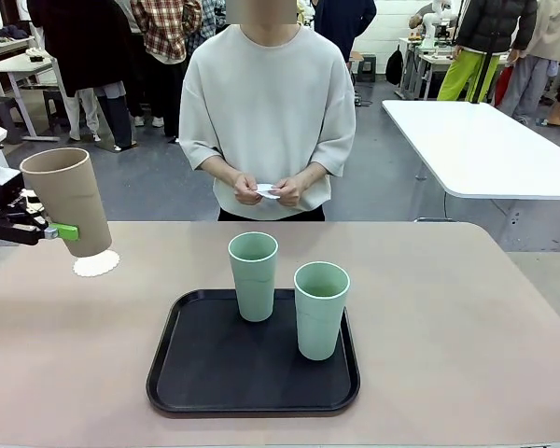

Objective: Place coasters on the table and set cups on them.
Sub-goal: Pick up one Reusable plastic cup and place it on a coaster set by the human.

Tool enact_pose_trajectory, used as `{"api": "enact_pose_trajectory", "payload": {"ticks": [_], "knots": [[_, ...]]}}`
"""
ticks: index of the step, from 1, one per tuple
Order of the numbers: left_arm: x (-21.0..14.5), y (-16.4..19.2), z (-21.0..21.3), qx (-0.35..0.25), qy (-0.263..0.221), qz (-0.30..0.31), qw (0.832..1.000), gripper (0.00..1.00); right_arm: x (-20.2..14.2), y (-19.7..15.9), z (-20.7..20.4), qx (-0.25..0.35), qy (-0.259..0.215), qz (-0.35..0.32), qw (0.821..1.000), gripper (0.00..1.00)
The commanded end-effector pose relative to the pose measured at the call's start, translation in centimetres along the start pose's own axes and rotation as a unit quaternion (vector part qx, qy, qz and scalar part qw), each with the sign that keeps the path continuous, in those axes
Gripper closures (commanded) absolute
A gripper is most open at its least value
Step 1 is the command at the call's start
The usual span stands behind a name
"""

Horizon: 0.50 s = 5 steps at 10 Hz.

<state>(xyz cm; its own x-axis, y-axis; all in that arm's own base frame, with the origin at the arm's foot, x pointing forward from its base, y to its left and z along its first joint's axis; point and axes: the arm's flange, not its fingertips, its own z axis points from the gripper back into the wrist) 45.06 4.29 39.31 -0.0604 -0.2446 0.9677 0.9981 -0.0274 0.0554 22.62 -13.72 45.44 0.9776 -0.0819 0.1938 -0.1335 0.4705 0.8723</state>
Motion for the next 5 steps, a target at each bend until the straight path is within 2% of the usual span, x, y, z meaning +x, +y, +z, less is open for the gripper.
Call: {"api": "enact_pose_trajectory", "payload": {"ticks": [1, 3, 5], "knots": [[-3.4, 4.6, 2.8, 0.007, -0.001, -0.018, 1.0, 0.17, 0.2, -0.1, 0.0, 0.011, -0.004, 0.007, 1.0, 0.0], [-6.9, 6.5, 4.7, 0.051, 0.009, 0.007, 0.999, 0.17, 0.2, -0.1, 0.0, 0.011, -0.004, 0.007, 1.0, 0.0], [-8.7, 8.8, 6.3, 0.104, 0.01, 0.011, 0.994, 0.17, 0.2, -0.1, 0.0, 0.011, -0.004, 0.007, 1.0, 0.0]]}}
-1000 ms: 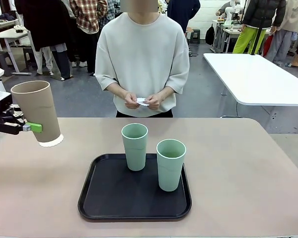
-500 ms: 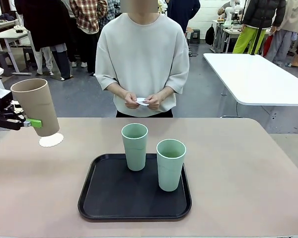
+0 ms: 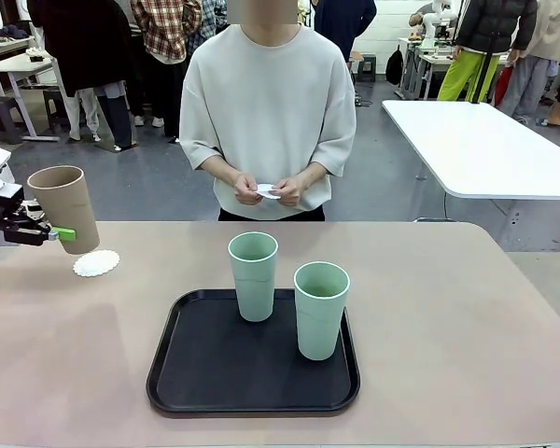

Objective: Place coasters on the table and set cups on them.
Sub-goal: Pick up one Reusable plastic cup and place it on a coaster set by the human.

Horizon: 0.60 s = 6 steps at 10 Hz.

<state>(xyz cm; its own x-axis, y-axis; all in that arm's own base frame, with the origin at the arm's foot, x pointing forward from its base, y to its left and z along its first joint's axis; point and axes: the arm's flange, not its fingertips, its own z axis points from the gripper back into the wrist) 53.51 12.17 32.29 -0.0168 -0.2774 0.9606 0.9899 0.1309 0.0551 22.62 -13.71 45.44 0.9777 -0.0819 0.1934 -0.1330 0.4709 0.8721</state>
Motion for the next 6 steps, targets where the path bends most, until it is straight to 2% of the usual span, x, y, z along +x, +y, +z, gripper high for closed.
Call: {"api": "enact_pose_trajectory", "payload": {"ticks": [1, 5, 6], "knots": [[0.0, 1.9, 0.8, 0.05, -0.013, -0.001, 0.999, 0.17, 0.2, -0.1, 0.0, 0.011, -0.004, 0.008, 1.0, 0.0], [-1.2, 4.0, 1.5, 0.082, -0.024, 0.025, 0.996, 0.17, 0.2, -0.1, 0.0, 0.011, -0.004, 0.008, 1.0, 0.0], [-1.0, 3.8, 1.3, 0.098, -0.002, 0.033, 0.995, 0.17, 0.2, -0.1, 0.0, 0.011, -0.004, 0.008, 1.0, 0.0]]}}
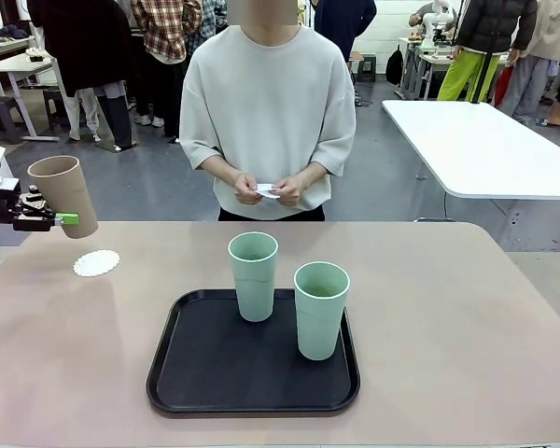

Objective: Place coasters on the table and set cups on them.
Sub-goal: Pick up one Reusable plastic cup and place it on a coaster set by the human.

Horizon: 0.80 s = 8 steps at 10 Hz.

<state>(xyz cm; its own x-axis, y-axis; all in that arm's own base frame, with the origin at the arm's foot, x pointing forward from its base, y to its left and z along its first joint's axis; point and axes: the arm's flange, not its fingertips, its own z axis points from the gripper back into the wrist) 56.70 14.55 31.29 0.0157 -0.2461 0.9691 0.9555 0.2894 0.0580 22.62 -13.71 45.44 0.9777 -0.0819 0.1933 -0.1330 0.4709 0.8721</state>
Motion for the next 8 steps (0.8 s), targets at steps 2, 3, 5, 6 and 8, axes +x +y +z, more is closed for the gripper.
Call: {"api": "enact_pose_trajectory", "payload": {"ticks": [2, 3, 5, 6, 8], "knots": [[0.2, -0.2, 0.0, -0.008, -0.007, -0.006, 1.0, 0.17, 0.2, -0.1, 0.0, 0.011, -0.004, 0.008, 1.0, 0.0], [0.2, -0.2, 0.0, -0.008, -0.007, -0.006, 1.0, 0.17, 0.2, -0.1, 0.0, 0.011, -0.004, 0.008, 1.0, 0.0], [0.0, -0.1, -0.1, -0.002, -0.002, 0.001, 1.0, 0.17, 0.2, -0.1, 0.0, 0.011, -0.004, 0.008, 1.0, 0.0], [-0.3, 0.3, -0.8, -0.012, -0.009, -0.017, 1.0, 0.17, 0.2, -0.1, 0.0, 0.011, -0.004, 0.008, 1.0, 0.0], [-1.3, 0.8, -2.2, -0.041, -0.017, -0.035, 0.998, 0.17, 0.2, -0.1, 0.0, 0.011, -0.004, 0.008, 1.0, 0.0]]}}
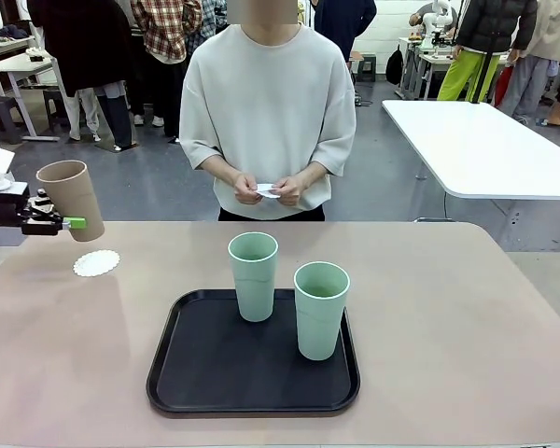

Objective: Place coasters on the table and set cups on them.
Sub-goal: Pick up one Reusable plastic cup and place it on a coaster set by the human.

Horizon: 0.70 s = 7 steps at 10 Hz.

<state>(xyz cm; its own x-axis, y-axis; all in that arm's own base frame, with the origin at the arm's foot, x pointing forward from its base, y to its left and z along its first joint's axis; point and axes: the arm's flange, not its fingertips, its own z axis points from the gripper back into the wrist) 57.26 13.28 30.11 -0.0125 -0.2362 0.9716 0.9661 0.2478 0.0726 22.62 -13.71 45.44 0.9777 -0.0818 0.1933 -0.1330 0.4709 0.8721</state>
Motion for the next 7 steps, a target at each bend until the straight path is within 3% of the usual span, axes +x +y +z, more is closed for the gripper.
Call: {"api": "enact_pose_trajectory", "payload": {"ticks": [1, 7], "knots": [[-0.9, 0.9, -1.0, -0.023, -0.005, -0.018, 1.0, 0.17, 0.2, -0.1, 0.0, 0.011, -0.004, 0.008, 1.0, 0.0], [-3.9, 2.7, -1.7, -0.037, 0.05, 0.021, 0.998, 0.17, 0.2, -0.1, 0.0, 0.011, -0.004, 0.008, 1.0, 0.0]]}}
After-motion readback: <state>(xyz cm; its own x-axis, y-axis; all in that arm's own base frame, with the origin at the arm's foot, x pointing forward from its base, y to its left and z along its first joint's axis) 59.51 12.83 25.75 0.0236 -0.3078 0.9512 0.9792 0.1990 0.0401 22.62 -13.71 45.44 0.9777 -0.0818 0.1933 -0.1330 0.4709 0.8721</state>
